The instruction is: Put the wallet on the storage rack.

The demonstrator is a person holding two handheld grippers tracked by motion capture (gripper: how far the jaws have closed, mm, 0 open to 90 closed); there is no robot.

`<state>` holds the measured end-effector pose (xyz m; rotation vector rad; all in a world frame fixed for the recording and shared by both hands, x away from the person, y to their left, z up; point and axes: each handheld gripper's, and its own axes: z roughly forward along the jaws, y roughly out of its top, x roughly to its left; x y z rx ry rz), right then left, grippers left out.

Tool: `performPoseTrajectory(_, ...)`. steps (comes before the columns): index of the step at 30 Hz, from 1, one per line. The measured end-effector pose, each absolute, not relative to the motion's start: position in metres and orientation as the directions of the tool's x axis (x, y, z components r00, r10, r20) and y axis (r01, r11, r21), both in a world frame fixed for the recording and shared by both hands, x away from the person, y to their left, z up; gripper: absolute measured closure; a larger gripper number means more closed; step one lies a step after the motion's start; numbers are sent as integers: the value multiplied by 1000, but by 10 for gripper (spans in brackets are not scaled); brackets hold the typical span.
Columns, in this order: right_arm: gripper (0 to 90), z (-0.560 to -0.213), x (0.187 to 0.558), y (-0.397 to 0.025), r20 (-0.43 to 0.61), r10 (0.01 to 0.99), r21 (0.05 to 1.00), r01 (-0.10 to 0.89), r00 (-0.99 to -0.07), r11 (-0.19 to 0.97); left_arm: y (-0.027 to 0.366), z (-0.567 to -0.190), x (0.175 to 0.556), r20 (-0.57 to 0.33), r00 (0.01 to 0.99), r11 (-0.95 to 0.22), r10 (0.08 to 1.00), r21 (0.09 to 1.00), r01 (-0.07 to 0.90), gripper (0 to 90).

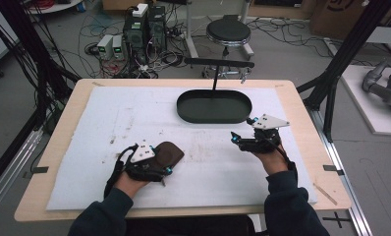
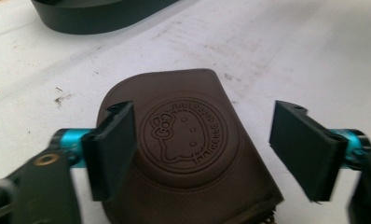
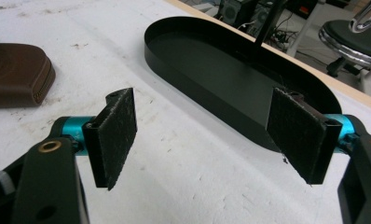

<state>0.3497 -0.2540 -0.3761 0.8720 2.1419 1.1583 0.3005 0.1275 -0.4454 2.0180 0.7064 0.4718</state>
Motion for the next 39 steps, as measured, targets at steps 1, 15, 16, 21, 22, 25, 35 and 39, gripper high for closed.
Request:
performPoseTrajectory(1,250,-376,349,-255,-159,755,867,275,-636,415,125,-447,300,75,760,-435,646,854,285,191)
performPoseTrajectory(15,258,-375,349,-259,-148,767,875,279,-624,395,132,-447,305,-9,718,-353,696,866,354,293)
performPoseTrajectory(16,258,-375,348,-259,-145,769,876,281,-623,393,137,-446,307,-72,713,-301,698,873,383,302)
performPoseTrajectory(21,258,-376,348,-259,-143,769,876,282,-623,392,149,-444,312,-183,692,-193,699,883,428,346)
performPoseTrajectory(22,259,-376,349,-259,-147,768,875,280,-623,395,151,-443,312,-189,693,-180,696,888,423,426)
performPoseTrajectory(25,266,-375,348,-259,-153,772,875,278,-616,396,159,-441,313,-210,683,-148,700,893,426,478)
performPoseTrajectory(35,277,-375,348,-259,-169,771,875,266,-614,403,169,-437,317,-283,678,-66,679,896,440,616)
performPoseTrajectory(39,277,-374,347,-259,-164,776,877,270,-609,398,177,-430,321,-290,665,-25,688,907,421,665)
